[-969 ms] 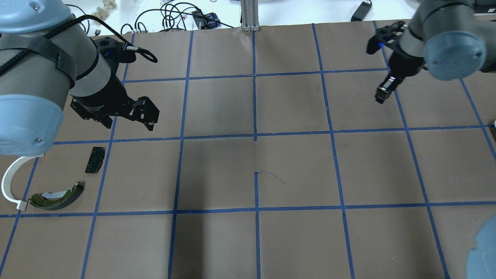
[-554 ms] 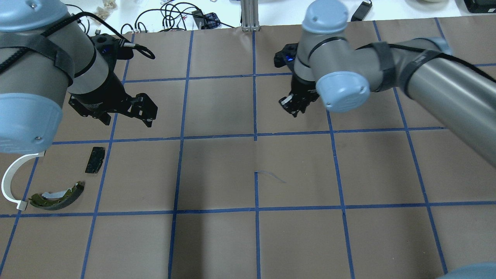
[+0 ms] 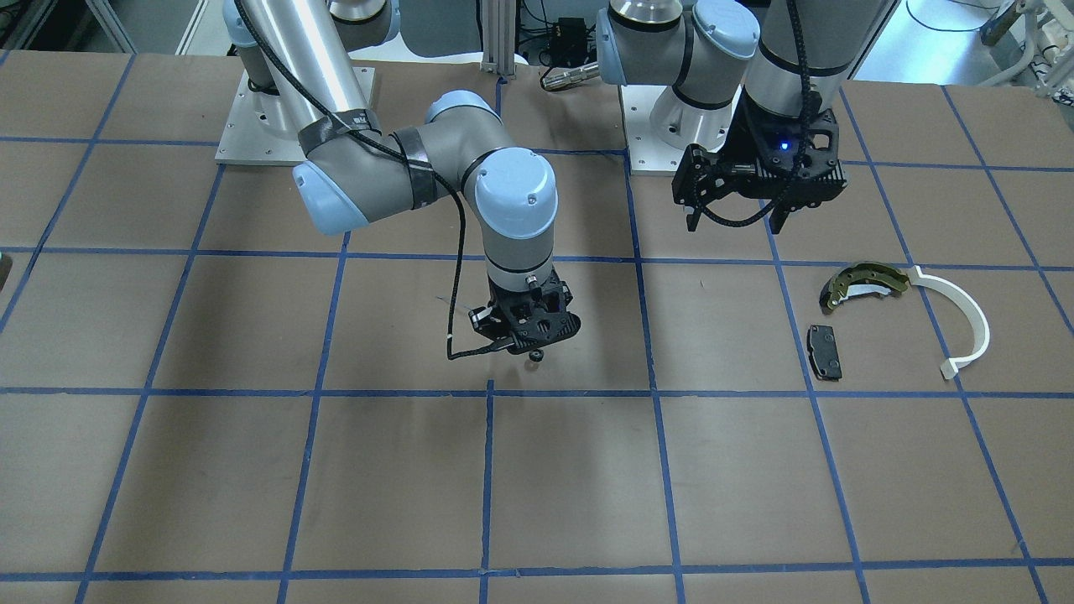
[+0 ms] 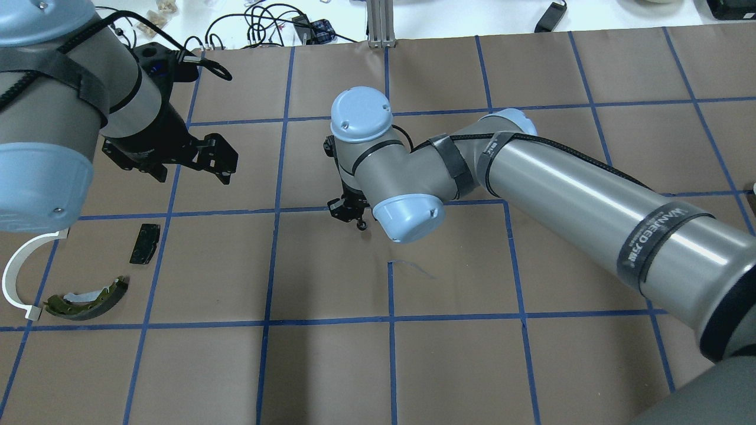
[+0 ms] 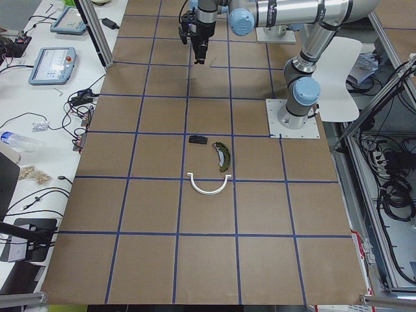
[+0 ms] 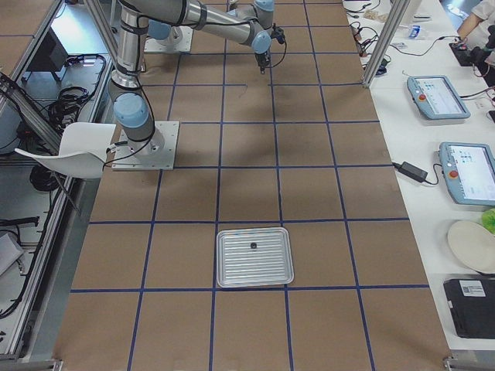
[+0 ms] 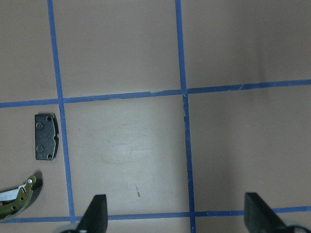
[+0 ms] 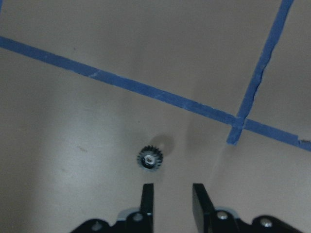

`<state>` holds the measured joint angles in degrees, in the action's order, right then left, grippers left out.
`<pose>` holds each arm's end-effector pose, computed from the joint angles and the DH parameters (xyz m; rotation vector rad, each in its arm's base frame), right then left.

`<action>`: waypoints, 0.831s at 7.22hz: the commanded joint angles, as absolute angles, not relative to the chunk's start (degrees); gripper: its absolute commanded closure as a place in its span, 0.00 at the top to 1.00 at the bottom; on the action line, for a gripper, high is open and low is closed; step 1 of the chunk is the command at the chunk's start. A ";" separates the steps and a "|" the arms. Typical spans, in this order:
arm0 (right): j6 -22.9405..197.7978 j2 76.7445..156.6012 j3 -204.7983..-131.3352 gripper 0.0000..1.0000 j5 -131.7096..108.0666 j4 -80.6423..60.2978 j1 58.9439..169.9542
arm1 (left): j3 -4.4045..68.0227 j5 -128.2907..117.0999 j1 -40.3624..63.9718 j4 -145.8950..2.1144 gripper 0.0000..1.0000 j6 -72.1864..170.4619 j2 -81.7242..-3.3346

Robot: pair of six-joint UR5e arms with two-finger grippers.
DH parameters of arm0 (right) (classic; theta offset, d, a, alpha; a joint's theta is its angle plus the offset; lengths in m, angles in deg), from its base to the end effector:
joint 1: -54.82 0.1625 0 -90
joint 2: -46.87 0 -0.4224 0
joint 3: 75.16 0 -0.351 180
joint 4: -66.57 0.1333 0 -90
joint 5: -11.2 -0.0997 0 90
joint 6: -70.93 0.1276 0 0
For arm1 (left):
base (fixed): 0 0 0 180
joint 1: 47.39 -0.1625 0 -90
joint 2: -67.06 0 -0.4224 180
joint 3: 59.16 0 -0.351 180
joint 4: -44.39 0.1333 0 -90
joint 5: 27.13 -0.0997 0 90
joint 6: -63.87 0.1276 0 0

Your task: Place bearing gear from tray to pile

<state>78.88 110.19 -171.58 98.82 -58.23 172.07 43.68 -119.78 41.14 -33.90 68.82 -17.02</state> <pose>0.3921 -0.4585 0.2238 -0.5194 3.0490 -0.0243 -0.1167 -0.4180 0.4217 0.0908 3.0869 -0.1250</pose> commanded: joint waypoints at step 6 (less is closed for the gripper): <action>54.46 119.62 -172.45 1.00 98.48 -53.59 147.06 | 48.68 -116.60 44.43 -20.95 1.00 59.93 -26.69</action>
